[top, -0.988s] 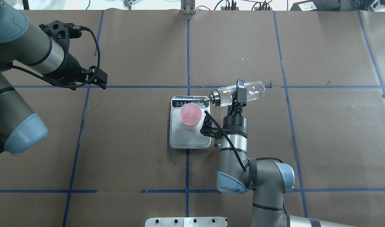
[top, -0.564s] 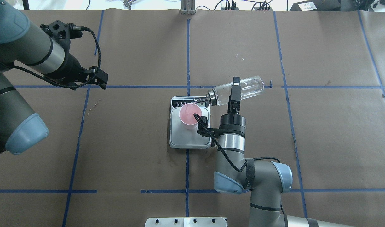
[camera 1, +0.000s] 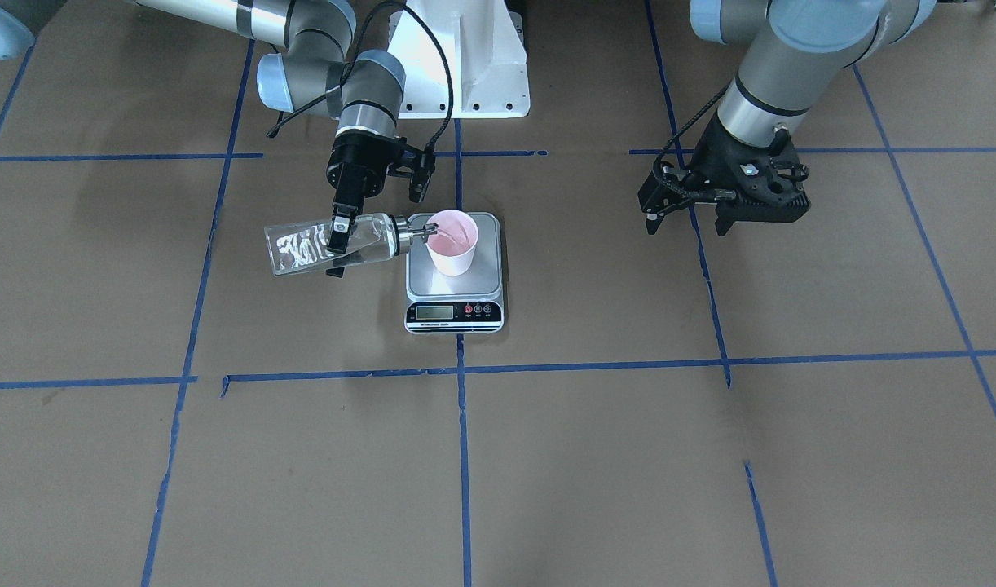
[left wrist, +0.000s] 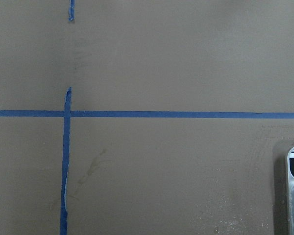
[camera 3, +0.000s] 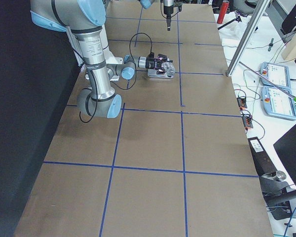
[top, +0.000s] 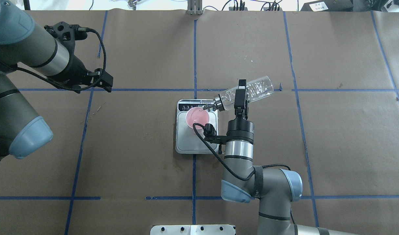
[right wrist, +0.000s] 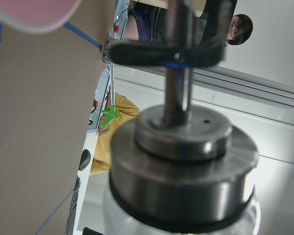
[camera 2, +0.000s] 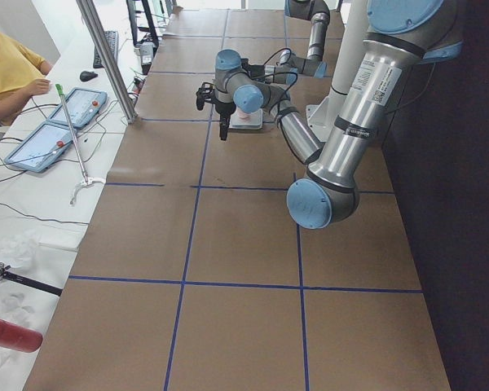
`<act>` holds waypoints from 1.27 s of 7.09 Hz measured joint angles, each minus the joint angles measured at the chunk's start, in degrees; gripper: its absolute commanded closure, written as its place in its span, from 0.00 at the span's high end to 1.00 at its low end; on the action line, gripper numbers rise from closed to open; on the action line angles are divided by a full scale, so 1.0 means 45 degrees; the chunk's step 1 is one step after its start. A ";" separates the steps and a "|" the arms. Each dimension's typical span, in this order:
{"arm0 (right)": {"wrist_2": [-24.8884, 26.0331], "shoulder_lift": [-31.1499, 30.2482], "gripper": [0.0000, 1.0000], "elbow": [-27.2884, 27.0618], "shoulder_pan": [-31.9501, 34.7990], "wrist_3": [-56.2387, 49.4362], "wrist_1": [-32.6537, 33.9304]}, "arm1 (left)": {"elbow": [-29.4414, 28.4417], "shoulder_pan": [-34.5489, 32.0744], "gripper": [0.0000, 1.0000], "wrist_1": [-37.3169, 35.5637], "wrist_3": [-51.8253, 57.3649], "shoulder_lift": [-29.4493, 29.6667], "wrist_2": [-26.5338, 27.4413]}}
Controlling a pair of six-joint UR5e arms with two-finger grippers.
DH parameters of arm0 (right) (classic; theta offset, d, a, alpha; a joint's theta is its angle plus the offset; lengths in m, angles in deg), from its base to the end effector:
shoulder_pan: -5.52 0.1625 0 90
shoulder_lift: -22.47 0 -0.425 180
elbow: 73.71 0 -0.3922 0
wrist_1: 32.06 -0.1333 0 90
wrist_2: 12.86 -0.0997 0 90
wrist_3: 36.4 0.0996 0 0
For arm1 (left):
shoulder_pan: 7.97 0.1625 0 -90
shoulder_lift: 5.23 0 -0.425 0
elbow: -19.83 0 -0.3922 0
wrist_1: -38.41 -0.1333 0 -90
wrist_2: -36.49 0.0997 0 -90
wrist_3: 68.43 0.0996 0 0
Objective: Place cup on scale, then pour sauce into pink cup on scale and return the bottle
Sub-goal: 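Tilt the bottle with the right gripper, spout over the pink cup, then rotate the bottle upright with the right gripper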
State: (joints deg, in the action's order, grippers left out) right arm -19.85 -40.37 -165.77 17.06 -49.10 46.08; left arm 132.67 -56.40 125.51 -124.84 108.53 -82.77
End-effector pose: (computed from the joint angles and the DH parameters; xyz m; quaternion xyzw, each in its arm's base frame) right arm -0.5604 -0.3514 0.2928 0.5576 0.3785 -0.3381 0.6569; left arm 0.3168 -0.4847 0.2605 0.0594 0.4256 -0.0228 0.9027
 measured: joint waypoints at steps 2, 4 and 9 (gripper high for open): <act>0.0138 -0.0006 0.00 -0.0039 -0.0020 -0.0530 -0.0013 | -0.0029 0.0001 1.00 0.0000 0.0031 0.0011 0.0000; 0.0168 -0.0017 0.00 -0.0087 -0.0062 -0.0700 -0.0046 | -0.0036 0.0001 1.00 -0.0004 0.0036 0.0012 0.0000; -0.0137 -0.0340 0.00 0.0943 -0.0313 0.0819 -0.4492 | 0.0051 -0.0010 1.00 -0.0050 0.0000 0.0032 0.0000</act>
State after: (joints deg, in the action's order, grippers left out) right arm -20.47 -41.90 -161.53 15.65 -45.42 25.86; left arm 132.90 -56.45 125.28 -124.84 108.67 -82.77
